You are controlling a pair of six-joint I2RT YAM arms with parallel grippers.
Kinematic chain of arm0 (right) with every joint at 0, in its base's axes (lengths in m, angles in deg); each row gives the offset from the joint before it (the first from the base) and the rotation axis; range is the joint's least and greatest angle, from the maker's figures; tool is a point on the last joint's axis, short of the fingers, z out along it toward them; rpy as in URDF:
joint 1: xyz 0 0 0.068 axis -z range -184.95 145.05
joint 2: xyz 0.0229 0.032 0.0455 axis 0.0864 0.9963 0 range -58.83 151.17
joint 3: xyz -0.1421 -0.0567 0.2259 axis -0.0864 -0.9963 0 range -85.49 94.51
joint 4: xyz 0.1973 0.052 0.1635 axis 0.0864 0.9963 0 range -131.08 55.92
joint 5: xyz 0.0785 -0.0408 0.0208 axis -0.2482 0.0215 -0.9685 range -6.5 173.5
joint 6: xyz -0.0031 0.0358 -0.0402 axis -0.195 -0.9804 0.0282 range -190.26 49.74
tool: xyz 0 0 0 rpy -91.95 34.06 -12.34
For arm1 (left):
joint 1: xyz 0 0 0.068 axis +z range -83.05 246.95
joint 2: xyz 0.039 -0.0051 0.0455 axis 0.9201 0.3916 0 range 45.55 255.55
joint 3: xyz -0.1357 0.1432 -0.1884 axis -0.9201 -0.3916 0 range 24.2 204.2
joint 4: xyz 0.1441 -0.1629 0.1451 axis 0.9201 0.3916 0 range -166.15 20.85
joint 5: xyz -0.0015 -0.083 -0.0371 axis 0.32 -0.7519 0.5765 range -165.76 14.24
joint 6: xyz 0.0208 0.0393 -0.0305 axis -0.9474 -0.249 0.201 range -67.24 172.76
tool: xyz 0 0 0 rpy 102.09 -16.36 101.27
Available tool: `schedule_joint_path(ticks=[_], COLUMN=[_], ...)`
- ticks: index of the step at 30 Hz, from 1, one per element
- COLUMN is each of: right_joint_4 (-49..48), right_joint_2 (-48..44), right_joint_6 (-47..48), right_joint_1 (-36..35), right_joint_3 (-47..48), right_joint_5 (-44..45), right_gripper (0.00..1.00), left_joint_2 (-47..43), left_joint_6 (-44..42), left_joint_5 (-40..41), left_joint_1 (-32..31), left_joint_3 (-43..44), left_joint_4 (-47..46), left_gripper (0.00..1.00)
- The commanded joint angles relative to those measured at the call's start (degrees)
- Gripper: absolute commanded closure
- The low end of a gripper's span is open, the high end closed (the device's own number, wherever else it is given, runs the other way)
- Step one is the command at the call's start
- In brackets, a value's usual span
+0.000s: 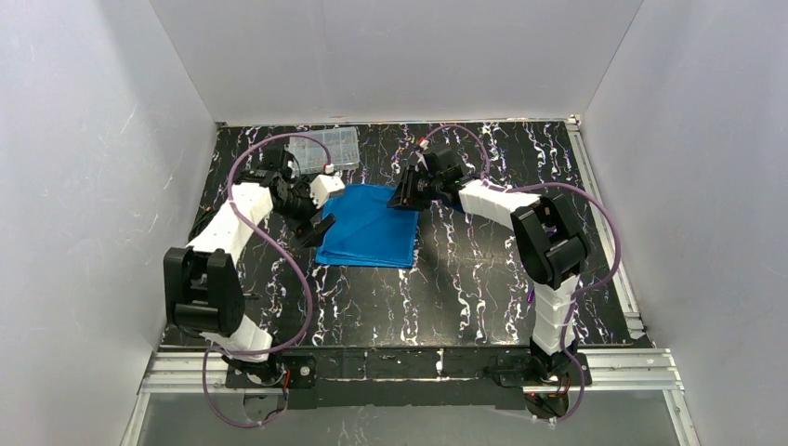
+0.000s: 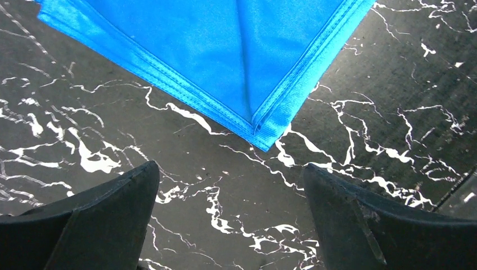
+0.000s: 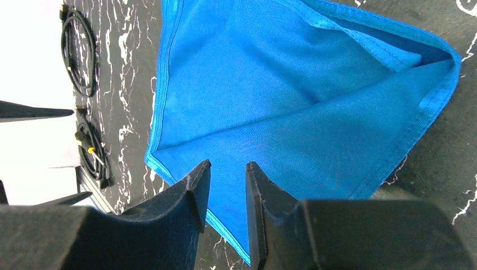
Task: Fold the napkin into a case and place the utensils inside
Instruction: Smooth out the upper triangle-folded napkin at the center of the board.
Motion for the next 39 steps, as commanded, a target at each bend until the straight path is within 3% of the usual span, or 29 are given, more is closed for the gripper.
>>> schedule_joint_path(ticks=[1, 6, 13, 30, 39], right_joint_4=[-3.4, -4.1, -4.5, -4.5, -4.6], right_joint_2=[-3.9, -4.8, -4.9, -5.4, -5.1], right_joint_6=[-0.6, -0.6, -0.9, -1.1, -1.7], right_joint_1=[0.7, 1.1, 1.1, 1.1, 1.8], right_joint_3=[-1.2, -2.2, -2.4, -3.0, -2.0], right_joint_5=[-1.0, -1.0, -1.3, -1.3, -1.8], right_gripper=[0.62, 0.62, 0.62, 0.65, 0.65], left_joint_2=[6.2, 1.9, 5.0, 6.7, 6.5], left_joint_6=[-3.9, -4.4, -4.2, -5.7, -5.5], left_joint_5=[-4.6, -1.3, 0.5, 3.2, 5.0], left_joint_1=[-0.1, -4.9, -6.0, -5.9, -5.9], left_joint_3=[4.1, -7.0, -6.8, -9.6, -11.8], left_joint_4=[11.9, -0.2, -3.0, -8.2, -12.0], left_gripper=[0.02, 0.11, 0.39, 0.46, 0.67])
